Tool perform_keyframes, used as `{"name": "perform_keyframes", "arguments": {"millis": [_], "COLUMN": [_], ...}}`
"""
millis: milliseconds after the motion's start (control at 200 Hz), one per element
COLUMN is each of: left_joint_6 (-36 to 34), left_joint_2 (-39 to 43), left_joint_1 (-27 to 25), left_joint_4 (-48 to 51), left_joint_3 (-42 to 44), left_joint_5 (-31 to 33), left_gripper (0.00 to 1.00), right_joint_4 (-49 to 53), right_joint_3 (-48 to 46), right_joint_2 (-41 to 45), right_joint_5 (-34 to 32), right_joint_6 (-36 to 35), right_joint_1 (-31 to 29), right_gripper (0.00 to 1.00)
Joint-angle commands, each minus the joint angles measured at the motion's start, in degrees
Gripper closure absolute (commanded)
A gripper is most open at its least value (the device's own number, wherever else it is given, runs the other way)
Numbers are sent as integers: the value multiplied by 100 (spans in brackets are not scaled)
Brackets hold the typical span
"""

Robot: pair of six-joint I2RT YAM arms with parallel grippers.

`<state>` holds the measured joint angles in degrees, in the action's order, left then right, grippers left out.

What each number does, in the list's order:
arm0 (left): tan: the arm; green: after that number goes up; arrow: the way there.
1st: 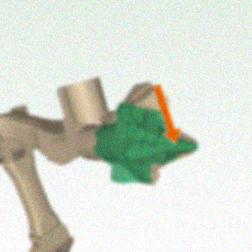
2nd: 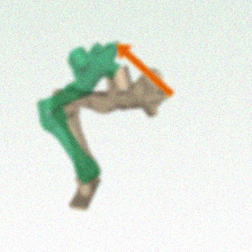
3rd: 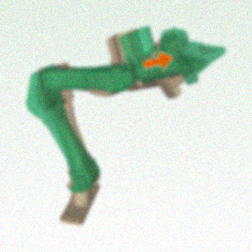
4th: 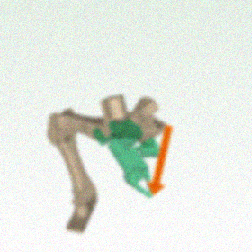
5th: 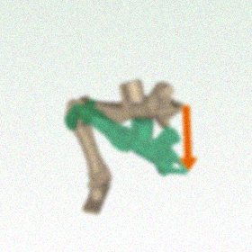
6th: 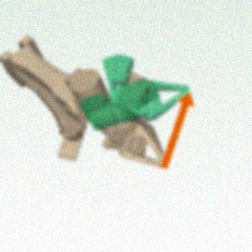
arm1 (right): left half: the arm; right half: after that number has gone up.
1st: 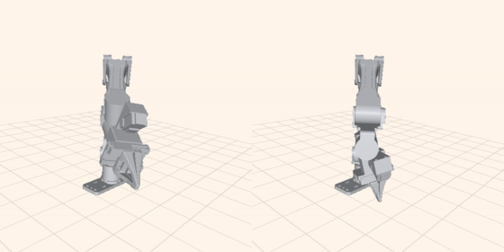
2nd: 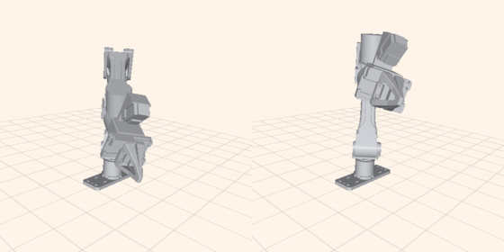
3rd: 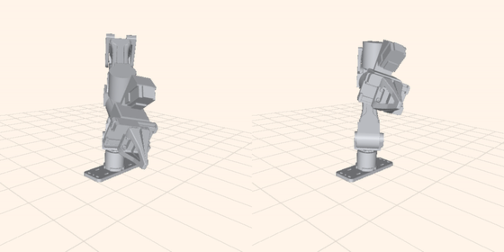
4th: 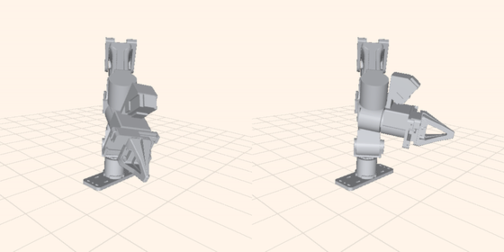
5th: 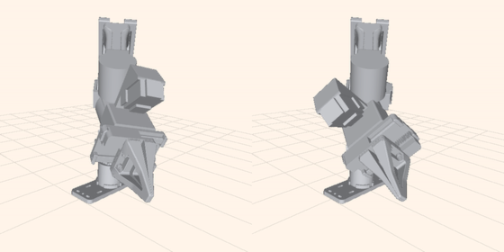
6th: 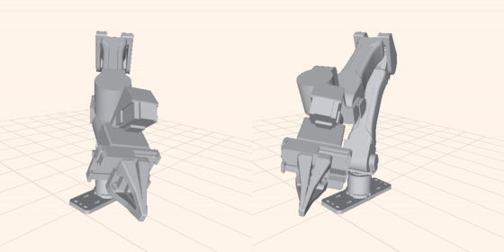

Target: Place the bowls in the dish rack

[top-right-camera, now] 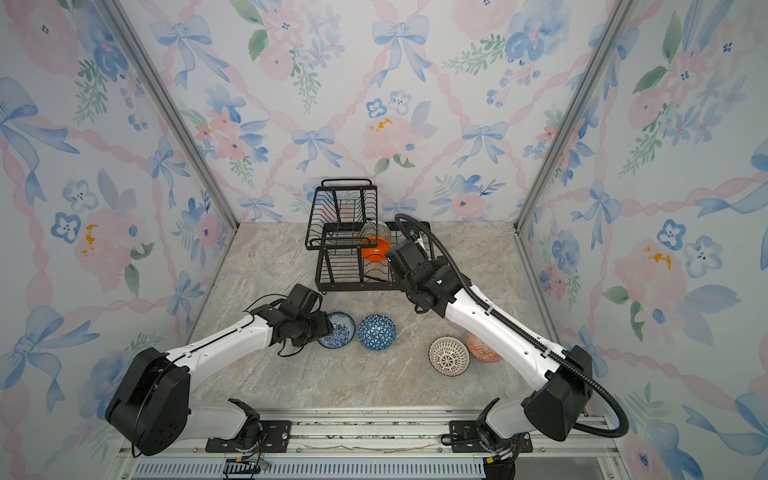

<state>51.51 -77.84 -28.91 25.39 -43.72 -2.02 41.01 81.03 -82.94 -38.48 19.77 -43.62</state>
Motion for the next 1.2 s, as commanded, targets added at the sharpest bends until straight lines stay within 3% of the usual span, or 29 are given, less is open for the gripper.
{"name": "perform_keyframes", "arguments": {"millis": [0,410,580,750,1195], "left_joint_6": [-181,-372,-475,-553,-658], "left_joint_2": [23,-299,-471,-522,146], "left_joint_1": [69,128,140,147,432], "left_joint_4": [57,49,50,51,62], "left_joint_3": [-6,-119,-182,-207,-230], "left_joint_5": [-12,-42,-40,-43,223], "left_gripper": [40,65,77,97,100], "right_joint_4": [285,1327,1052,758,649], "right_joint_3": [16,832,615,388,598], "right_joint_2": [13,-644,-487,-321,-403], "right_joint_5": [-121,-98,161,424,700], "right_joint_6": [159,515,618,789,882], "right_joint_1": [-67,-21,-23,-7,-9], "right_gripper": [3,3,3,3,3]}}
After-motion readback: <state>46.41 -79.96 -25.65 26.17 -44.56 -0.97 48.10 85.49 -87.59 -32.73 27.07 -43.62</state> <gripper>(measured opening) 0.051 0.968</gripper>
